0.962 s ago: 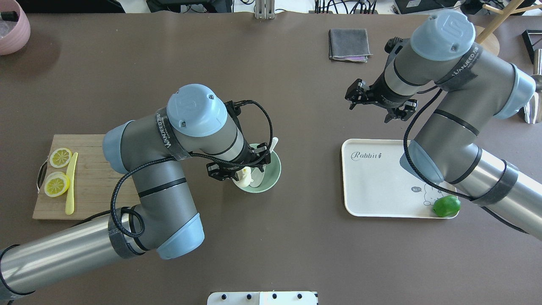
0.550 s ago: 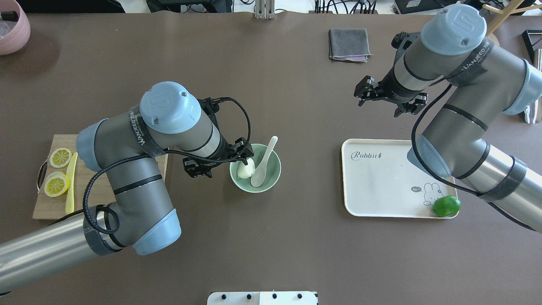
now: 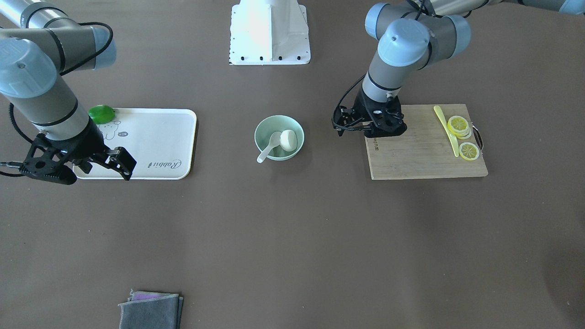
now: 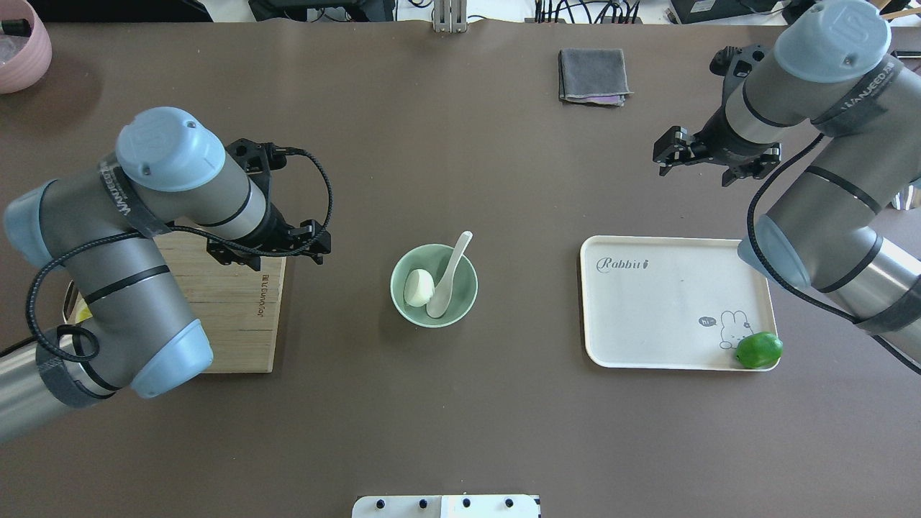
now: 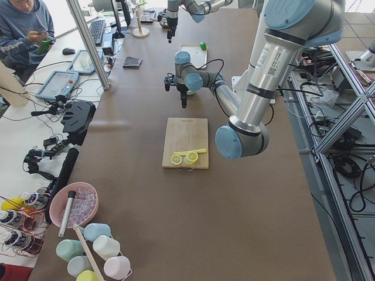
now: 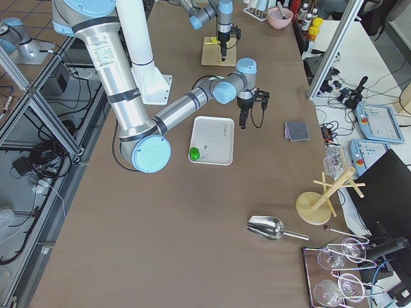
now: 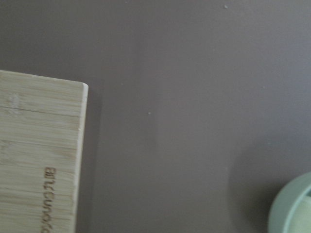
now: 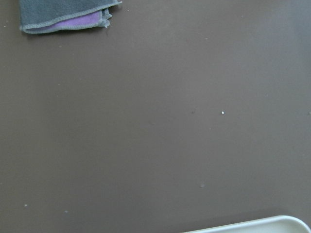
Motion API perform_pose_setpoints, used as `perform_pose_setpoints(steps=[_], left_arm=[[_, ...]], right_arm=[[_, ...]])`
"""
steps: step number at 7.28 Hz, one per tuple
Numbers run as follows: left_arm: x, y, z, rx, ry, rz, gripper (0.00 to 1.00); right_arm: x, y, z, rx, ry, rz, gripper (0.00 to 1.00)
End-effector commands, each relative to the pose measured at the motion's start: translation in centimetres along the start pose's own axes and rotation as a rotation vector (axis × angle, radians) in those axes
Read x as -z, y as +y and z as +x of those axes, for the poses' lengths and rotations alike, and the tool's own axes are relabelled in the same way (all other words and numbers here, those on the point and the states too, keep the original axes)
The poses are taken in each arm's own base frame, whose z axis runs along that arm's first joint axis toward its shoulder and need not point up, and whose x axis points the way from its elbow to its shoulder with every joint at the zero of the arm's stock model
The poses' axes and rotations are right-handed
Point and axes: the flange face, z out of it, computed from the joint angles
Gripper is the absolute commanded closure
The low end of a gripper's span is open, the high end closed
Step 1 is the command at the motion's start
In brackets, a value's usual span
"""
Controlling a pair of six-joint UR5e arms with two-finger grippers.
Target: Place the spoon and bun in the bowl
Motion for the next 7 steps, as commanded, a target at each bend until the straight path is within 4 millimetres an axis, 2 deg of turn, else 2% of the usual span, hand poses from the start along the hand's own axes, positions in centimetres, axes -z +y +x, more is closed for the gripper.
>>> perform_pose_setpoints(steps=[1, 2, 3, 4, 5, 6, 7], left_arm=[[1.6, -2.2, -8.8, -0.193, -0.095, -0.026, 0.02], [3.1, -4.3, -13.0, -0.188, -0.12, -0.01, 0.02], [3.6, -4.7, -16.8, -0.174, -0.116, -0.003, 0.02], [4.7, -6.0, -20.2, -0.137, -0.118, 0.036, 0.02], [4.8, -6.9, -23.2, -0.165, -0.12, 0.057, 0.02], [4.6, -6.7, -24.4, -0.248, -0.129, 0.051, 0.02], [5.1, -6.8, -24.6, -0.262, -0.129, 0.049, 0.02]], right_arm=[[0.2, -2.3, 8.5, 0.057, 0.052, 0.002, 0.0], [0.2, -2.7, 13.3, 0.154, 0.056, -0.035, 0.0], [-0.3, -4.2, 17.9, 0.18, 0.078, -0.055, 0.0], [-0.9, -5.3, 20.5, 0.133, 0.088, -0.071, 0.0], [-1.3, -5.6, 21.4, 0.118, 0.101, -0.076, 0.0], [-2.2, -5.9, 22.1, 0.105, 0.112, -0.081, 0.0], [-2.0, -6.5, 21.4, 0.152, 0.073, -0.024, 0.0]])
